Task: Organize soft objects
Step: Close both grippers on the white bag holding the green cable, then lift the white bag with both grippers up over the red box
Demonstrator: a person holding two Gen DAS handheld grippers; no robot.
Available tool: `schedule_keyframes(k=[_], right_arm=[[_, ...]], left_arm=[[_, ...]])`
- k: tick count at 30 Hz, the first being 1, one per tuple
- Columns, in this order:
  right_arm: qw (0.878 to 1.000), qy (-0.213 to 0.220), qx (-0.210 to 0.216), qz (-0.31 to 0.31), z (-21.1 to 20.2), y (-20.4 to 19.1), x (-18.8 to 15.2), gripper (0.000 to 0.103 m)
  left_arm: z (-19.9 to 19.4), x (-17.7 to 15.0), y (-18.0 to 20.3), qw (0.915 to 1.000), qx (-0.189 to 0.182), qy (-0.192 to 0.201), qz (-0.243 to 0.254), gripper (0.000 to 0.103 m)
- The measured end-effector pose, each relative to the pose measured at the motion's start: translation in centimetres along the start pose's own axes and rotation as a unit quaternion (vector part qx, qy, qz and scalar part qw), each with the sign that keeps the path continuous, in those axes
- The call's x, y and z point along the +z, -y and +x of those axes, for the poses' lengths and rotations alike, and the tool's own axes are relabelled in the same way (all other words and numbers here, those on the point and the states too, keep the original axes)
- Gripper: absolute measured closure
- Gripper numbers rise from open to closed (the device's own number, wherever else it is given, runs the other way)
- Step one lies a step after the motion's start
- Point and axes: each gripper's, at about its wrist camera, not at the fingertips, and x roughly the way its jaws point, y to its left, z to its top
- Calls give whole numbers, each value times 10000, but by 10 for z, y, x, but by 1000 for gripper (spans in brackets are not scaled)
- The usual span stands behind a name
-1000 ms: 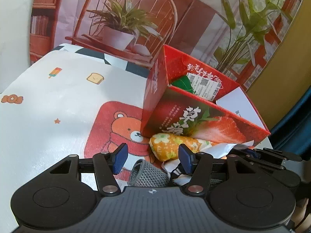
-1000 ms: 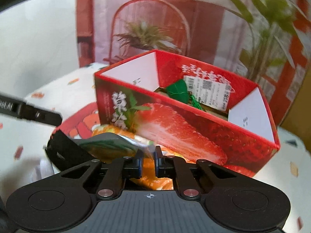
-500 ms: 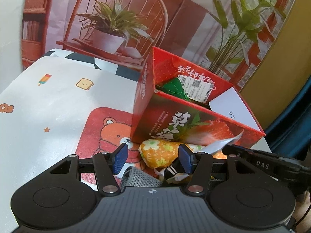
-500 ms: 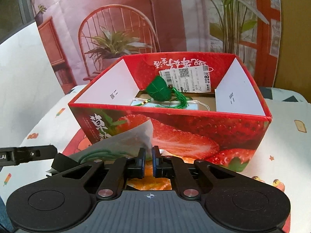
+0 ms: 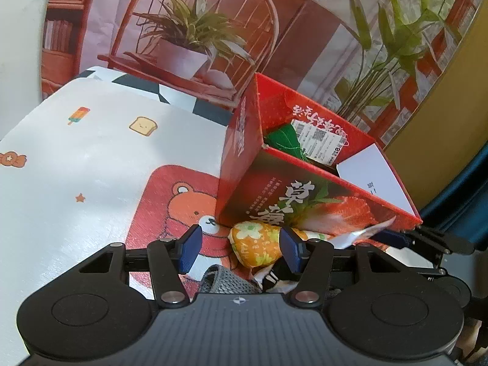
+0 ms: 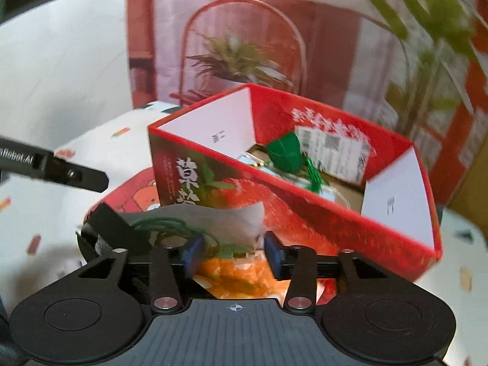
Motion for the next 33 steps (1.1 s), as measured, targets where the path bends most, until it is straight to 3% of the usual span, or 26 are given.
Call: schedule_keyframes(k=[3,4,5,6,12,19,23,33], right_arm=[[9995,-14,106,-297,3,-5,4,61],[9994,-17,126,-331,3,-6,4,72],[9993,-36,80,-369,4,-6,4,91],[9993,-66,55,-354,5,-6,4,95],[9994,20,3,340,2,7,-2,97],[9934,50,-515,1028,-6,29,-5,97],[9900,38,-729,1204,-10,36,-6,97],[9761,-95,-931,1961,-9,55,-21,97]], left_arm=[[2,0,-1,10000,-14,-34,-6,45],[2,0,-1,10000,-20,-45,-13,45],[2,0,-2,10000,-28,-52,-21,46],[3,0,-2,10000,-39,-60,-35,48],[4,1,-4,9998,-122,-98,-122,63],[5,0,3,9995,-297,-135,-50,64],[11,-1,10,9990,-369,-230,54,70],[19,14,25,9979,-523,-202,334,70]])
